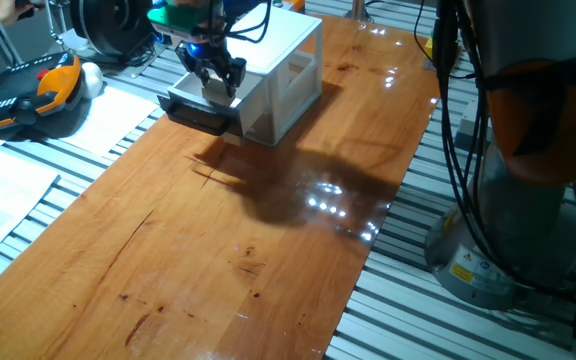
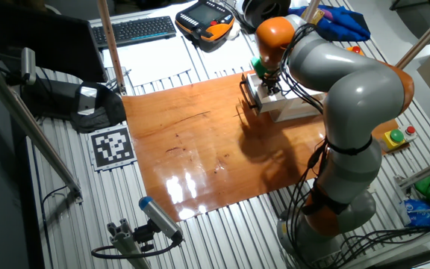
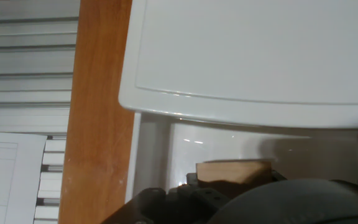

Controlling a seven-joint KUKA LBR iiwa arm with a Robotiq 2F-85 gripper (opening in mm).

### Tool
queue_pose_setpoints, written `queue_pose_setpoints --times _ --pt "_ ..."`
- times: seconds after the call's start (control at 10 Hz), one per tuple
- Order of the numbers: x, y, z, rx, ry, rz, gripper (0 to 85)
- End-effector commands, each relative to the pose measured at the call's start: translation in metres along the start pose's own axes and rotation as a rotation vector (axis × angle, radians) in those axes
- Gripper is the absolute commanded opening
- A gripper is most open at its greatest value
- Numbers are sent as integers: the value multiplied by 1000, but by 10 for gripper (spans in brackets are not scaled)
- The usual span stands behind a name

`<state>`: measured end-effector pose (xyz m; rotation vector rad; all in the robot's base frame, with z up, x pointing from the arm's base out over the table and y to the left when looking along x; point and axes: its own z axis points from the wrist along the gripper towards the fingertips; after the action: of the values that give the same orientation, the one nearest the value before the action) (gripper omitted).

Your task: Put things in the drawer

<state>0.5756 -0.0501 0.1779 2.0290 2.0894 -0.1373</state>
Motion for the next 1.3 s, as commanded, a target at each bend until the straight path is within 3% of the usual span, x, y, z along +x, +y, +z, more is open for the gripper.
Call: queue_pose_setpoints --times 0.0,0.4,0.7,0.8,0.9,1.1,1.2 --pt "0 0 1 8 -3 0 0" --pt "1 -1 2 14 -12 -6 0" --pt "2 -2 4 -7 -24 -9 0" --pt "2 -2 3 -15 -29 -8 170" --pt "3 -2 2 -16 -35 -8 170" --pt "3 -2 1 -18 -44 -8 510" --pt "3 -2 1 -16 -46 -8 510"
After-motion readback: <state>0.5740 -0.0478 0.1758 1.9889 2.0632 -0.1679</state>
